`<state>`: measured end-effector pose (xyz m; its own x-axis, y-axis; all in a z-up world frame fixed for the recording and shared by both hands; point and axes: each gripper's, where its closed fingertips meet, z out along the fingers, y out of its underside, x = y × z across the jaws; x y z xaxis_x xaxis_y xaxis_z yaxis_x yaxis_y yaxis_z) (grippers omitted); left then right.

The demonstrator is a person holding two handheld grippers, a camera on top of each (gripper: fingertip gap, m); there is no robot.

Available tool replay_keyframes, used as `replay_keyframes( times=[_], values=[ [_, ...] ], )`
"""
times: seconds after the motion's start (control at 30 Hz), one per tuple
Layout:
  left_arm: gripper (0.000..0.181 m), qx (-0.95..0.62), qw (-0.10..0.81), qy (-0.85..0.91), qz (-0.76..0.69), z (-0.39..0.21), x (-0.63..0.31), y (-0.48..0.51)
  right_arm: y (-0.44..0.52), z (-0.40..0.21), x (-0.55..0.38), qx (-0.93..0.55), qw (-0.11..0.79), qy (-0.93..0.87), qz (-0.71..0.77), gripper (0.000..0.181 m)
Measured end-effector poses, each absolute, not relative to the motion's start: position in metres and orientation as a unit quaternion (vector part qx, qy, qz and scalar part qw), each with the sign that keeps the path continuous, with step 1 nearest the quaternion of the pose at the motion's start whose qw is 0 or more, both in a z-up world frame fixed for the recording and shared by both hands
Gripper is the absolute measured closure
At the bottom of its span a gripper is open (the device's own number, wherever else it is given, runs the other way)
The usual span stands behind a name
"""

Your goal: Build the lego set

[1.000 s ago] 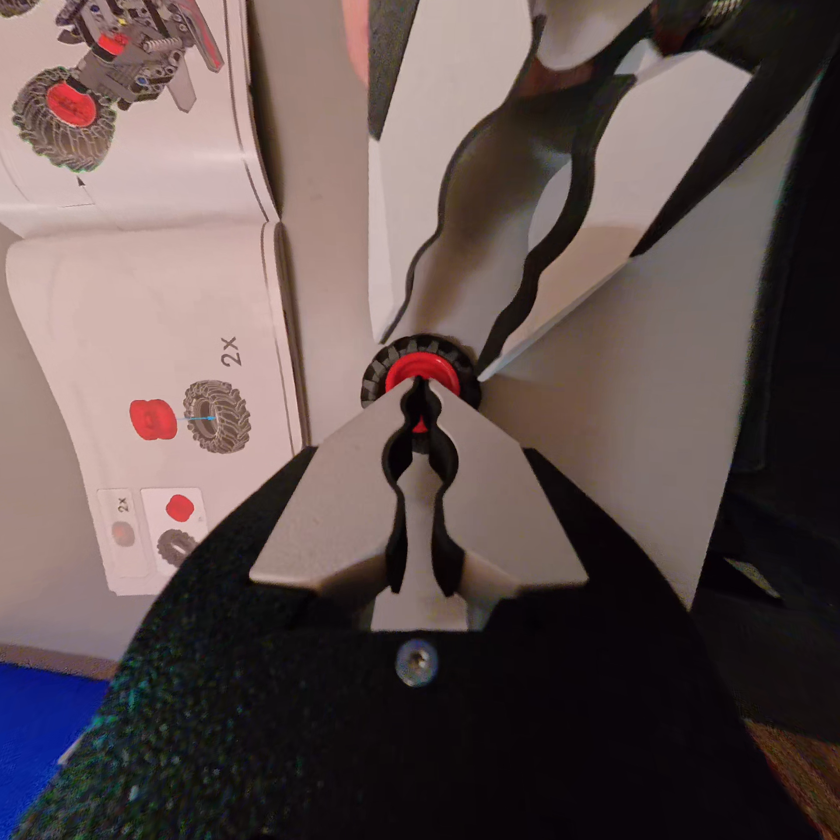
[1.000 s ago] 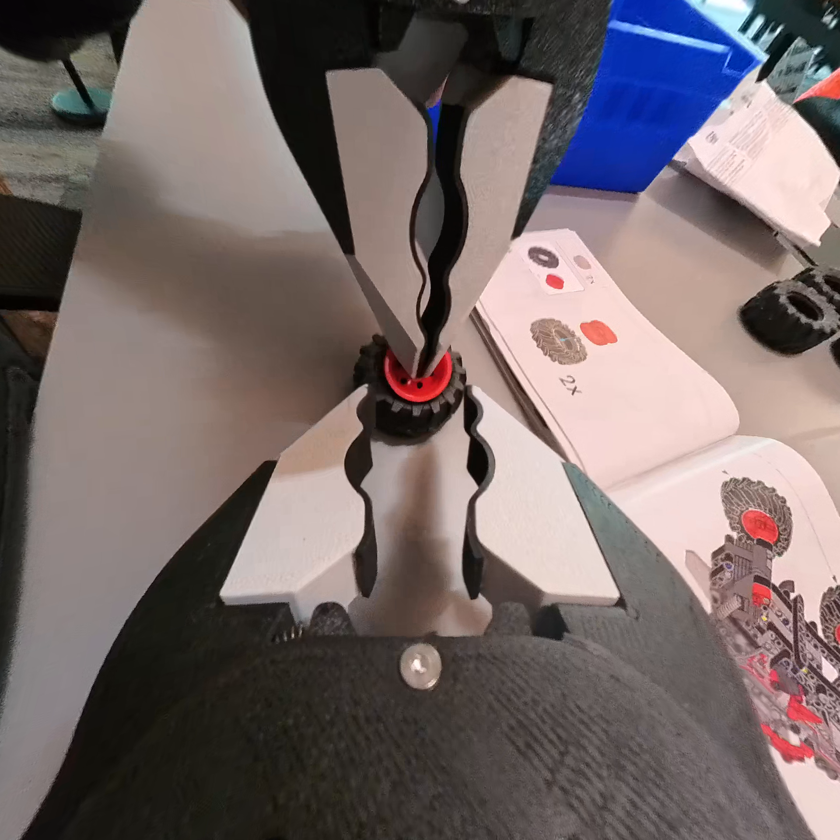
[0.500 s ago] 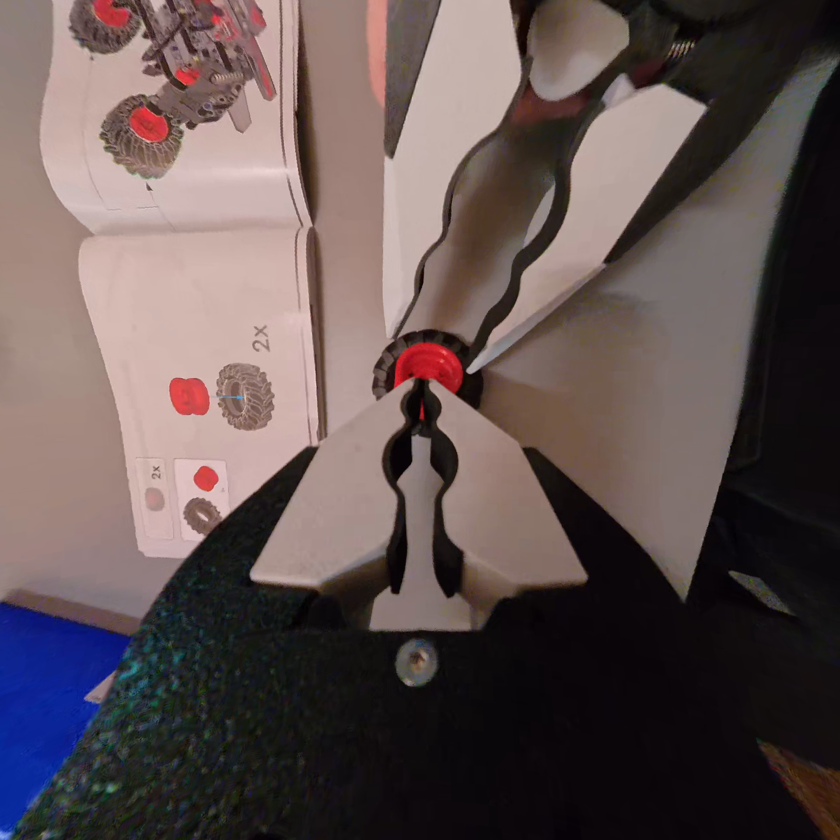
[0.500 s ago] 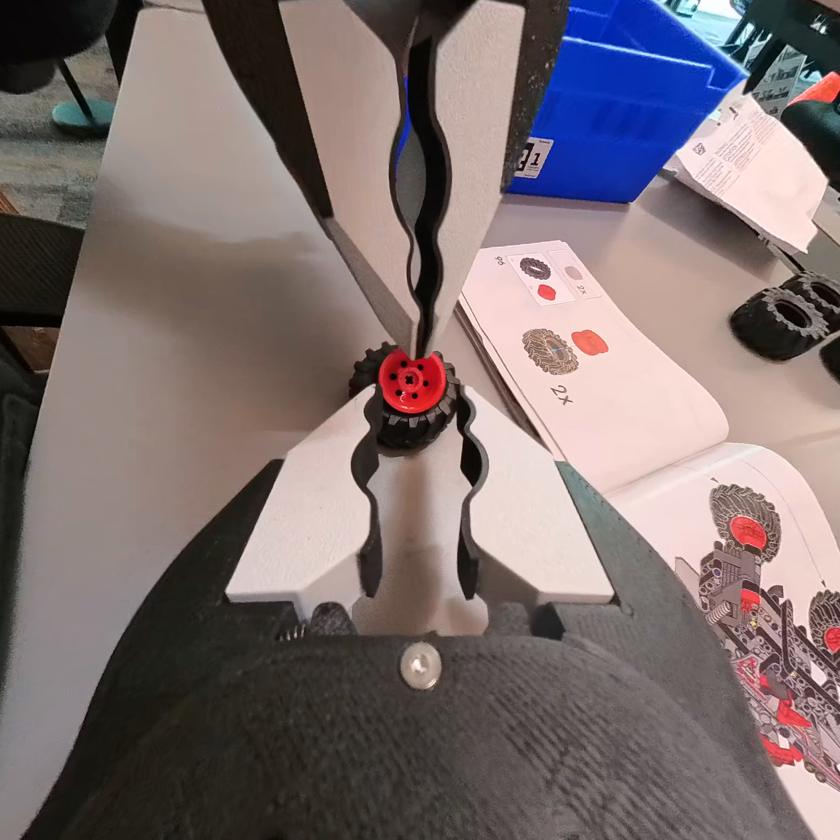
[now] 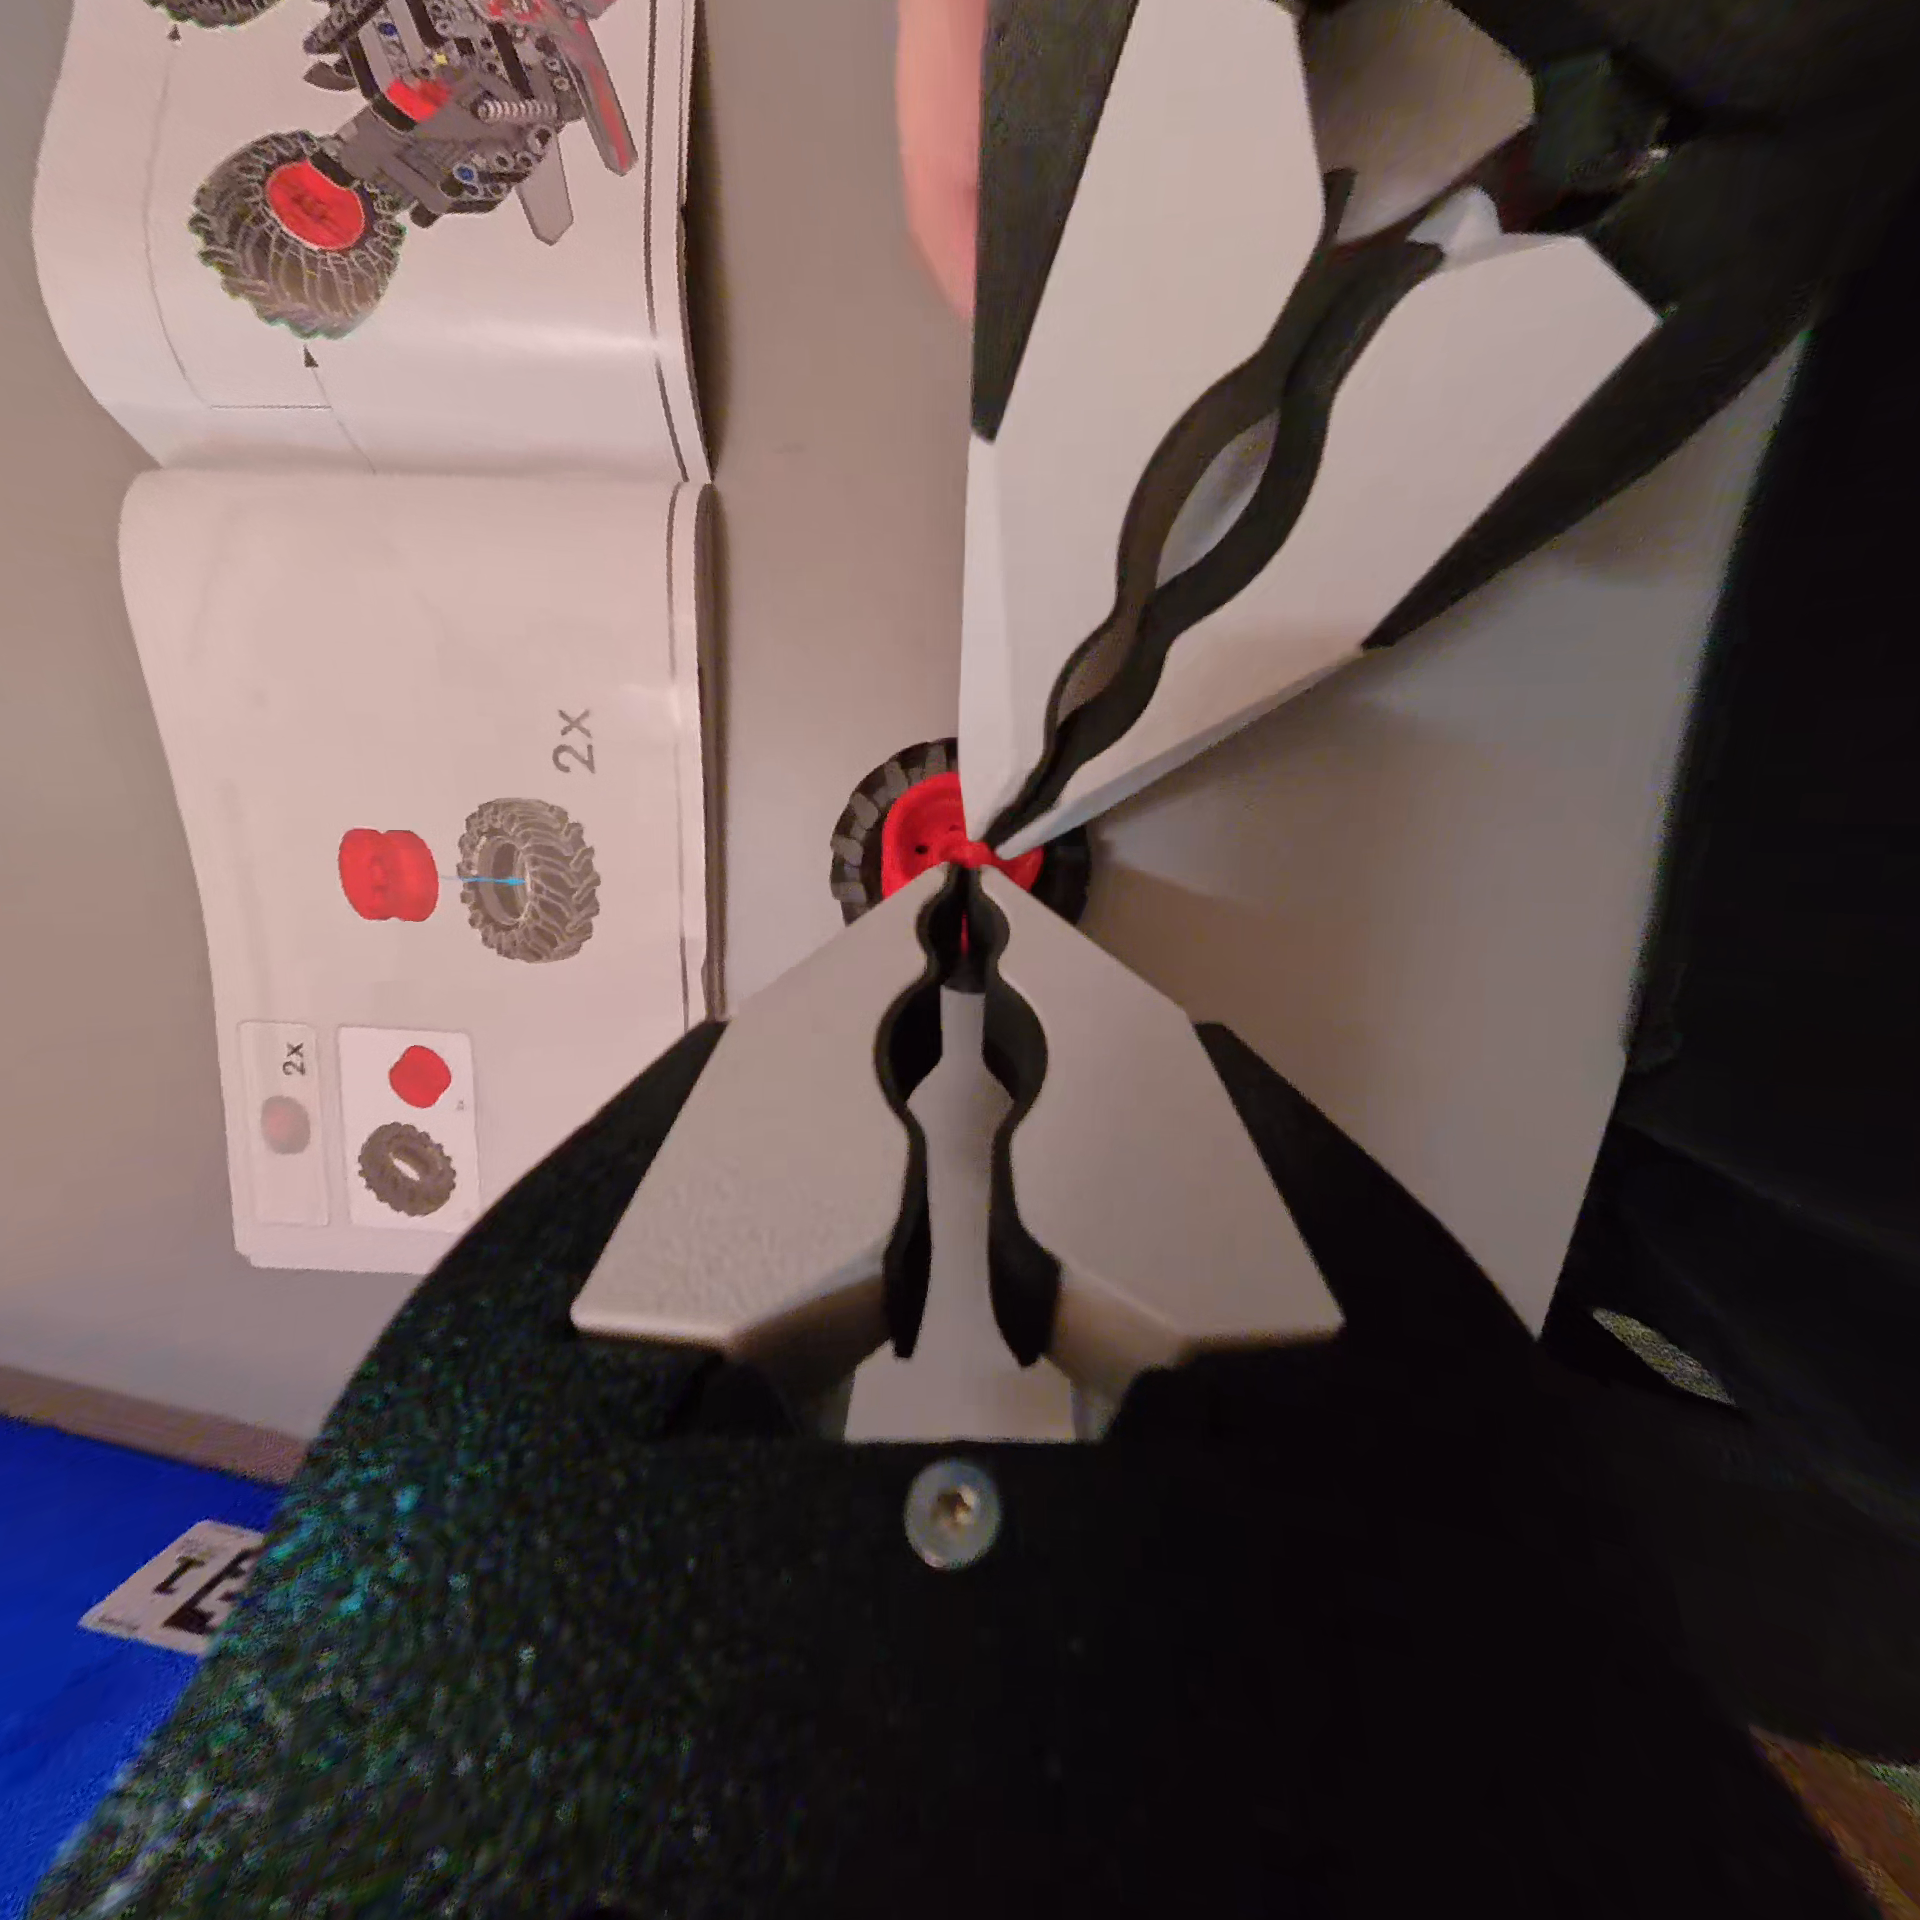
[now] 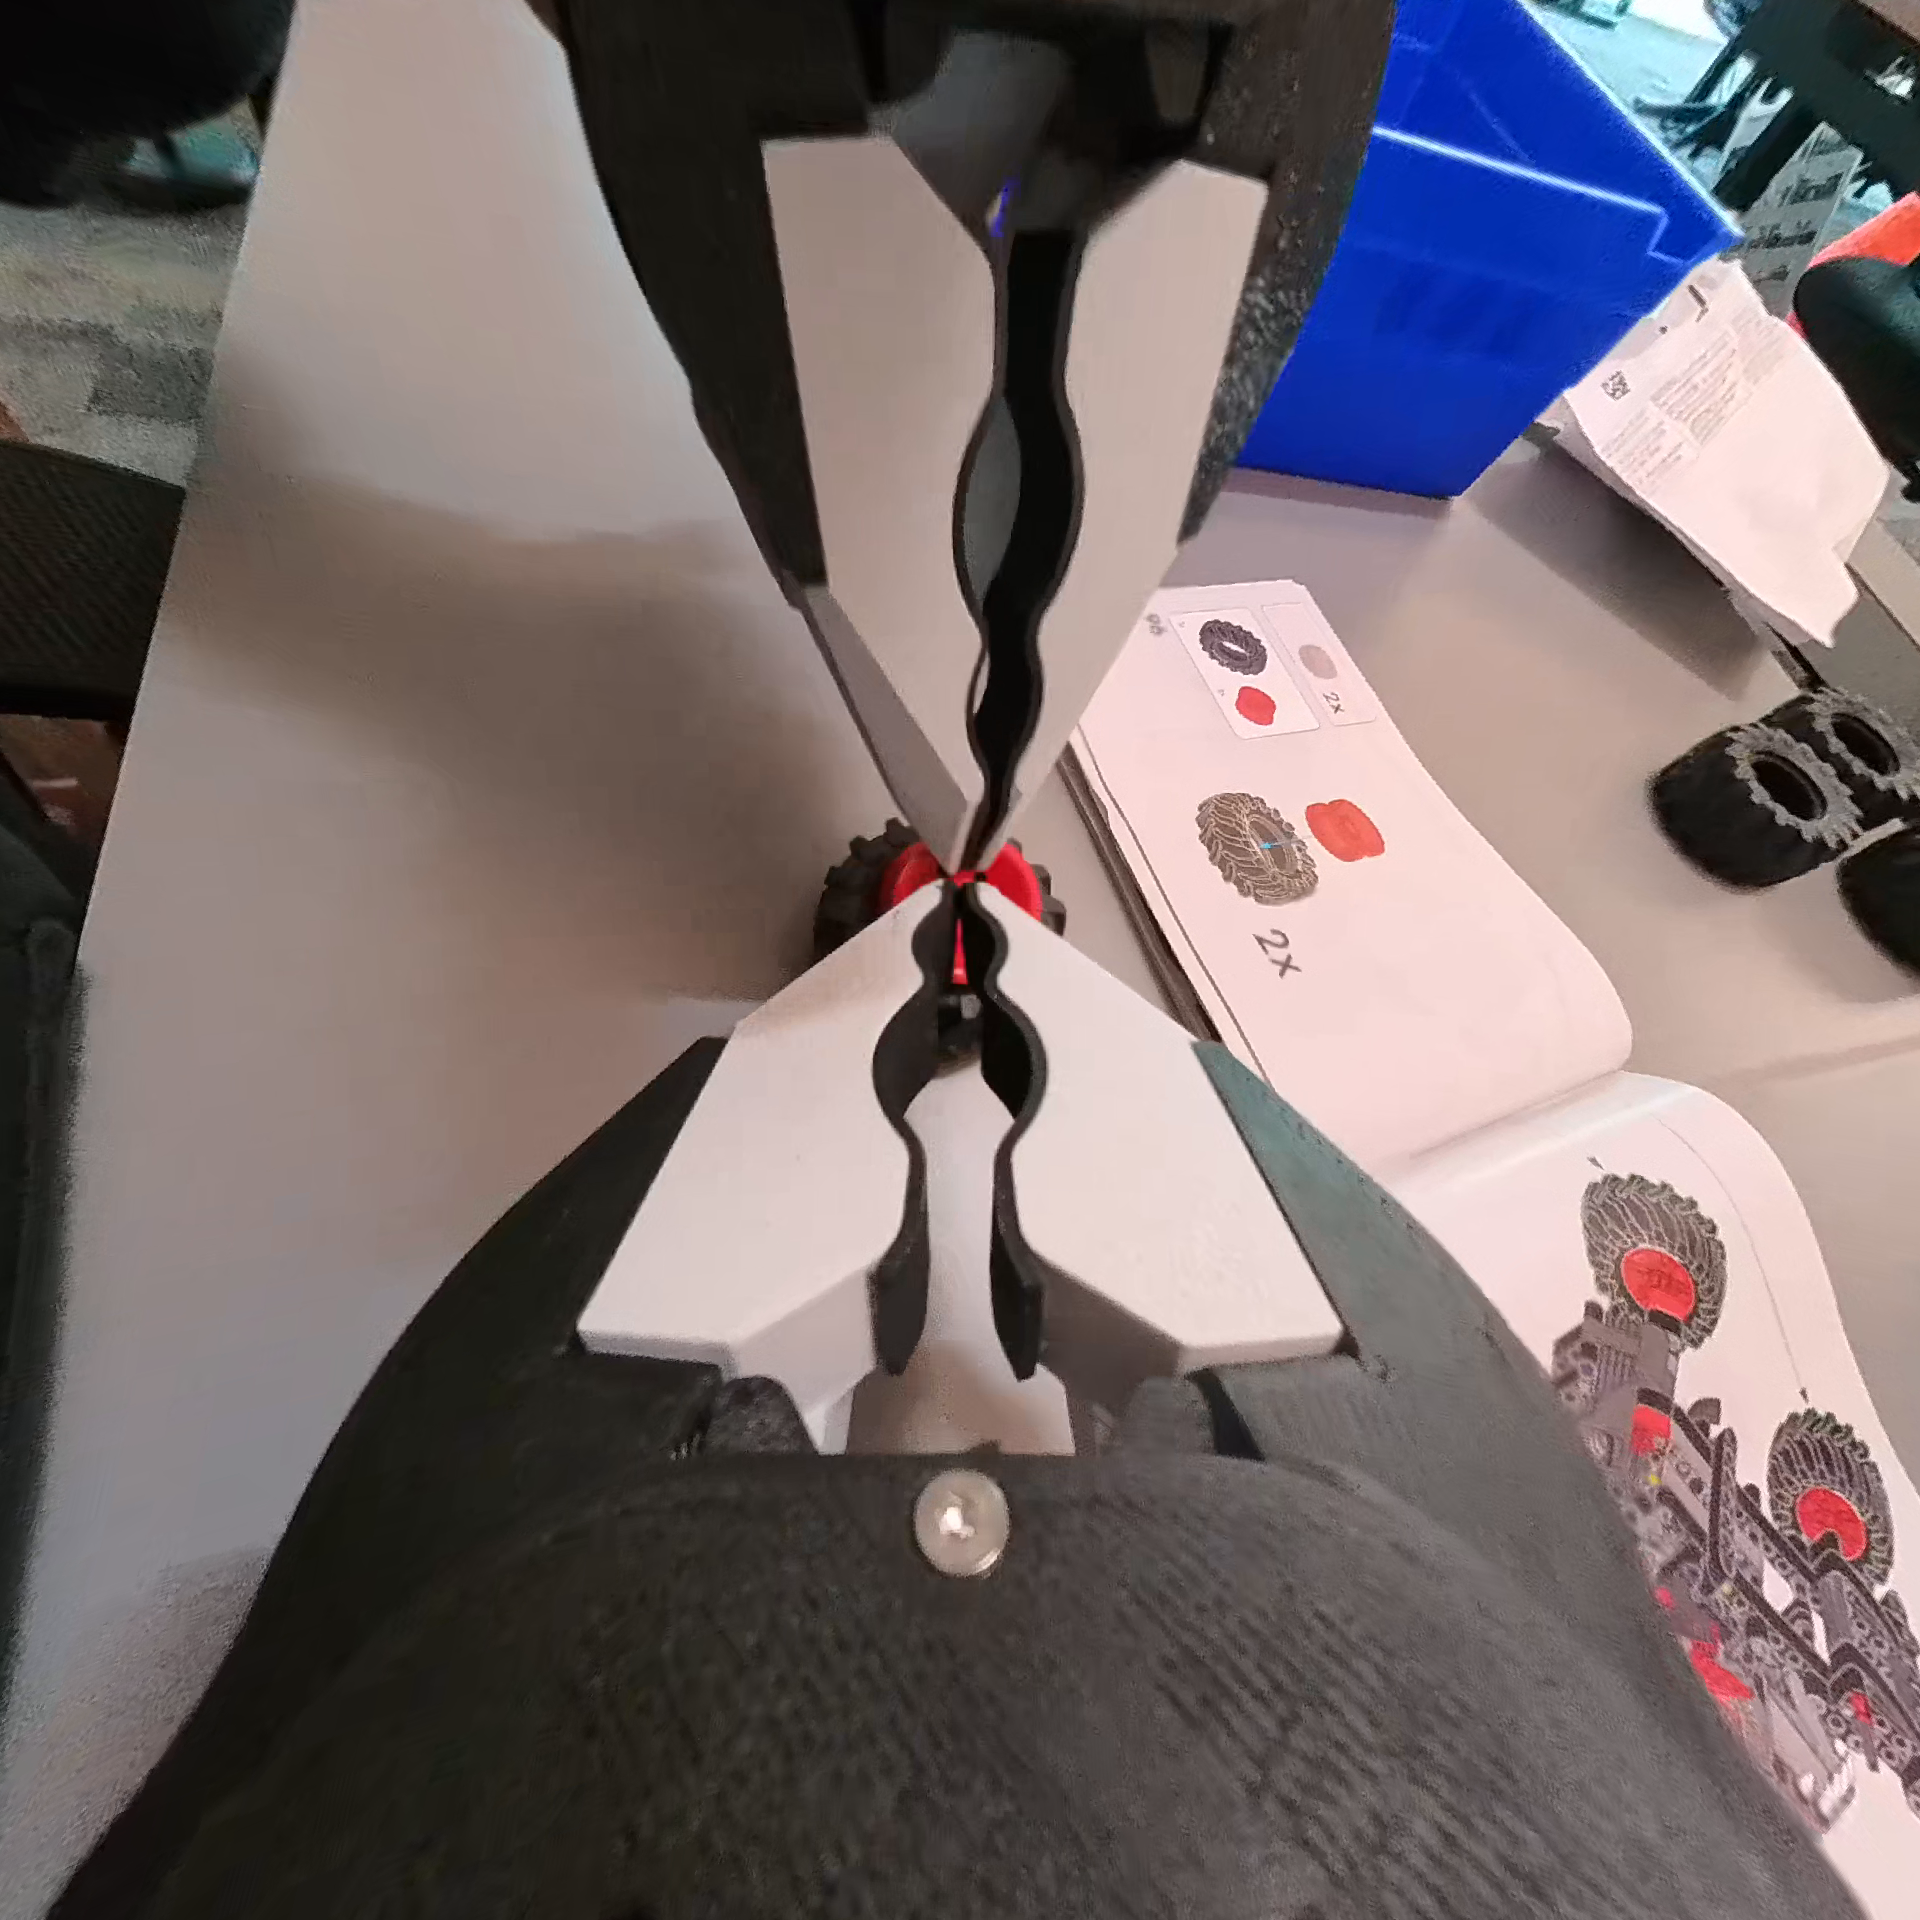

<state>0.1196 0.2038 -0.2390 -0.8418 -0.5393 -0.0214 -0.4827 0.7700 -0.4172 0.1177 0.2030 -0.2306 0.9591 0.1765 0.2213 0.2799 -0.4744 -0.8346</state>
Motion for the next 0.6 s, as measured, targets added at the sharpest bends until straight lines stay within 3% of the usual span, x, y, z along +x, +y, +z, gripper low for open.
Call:
replay_keyframes(
  times=[0.27, 0.6],
  values=[
    [0.181, -0.295, 0.112, 0.918, -0.241, -0.217, 0.125, 0.215, 0.203, -0.233, 0.125, -0.874, 0.458, -0.143, -0.082, 0.181],
    [0.176, -0.281, 0.119, 0.909, -0.285, -0.239, 0.119, 0.220, 0.203, -0.237, 0.126, -0.895, 0.410, -0.174, -0.025, 0.179]
  ],
)
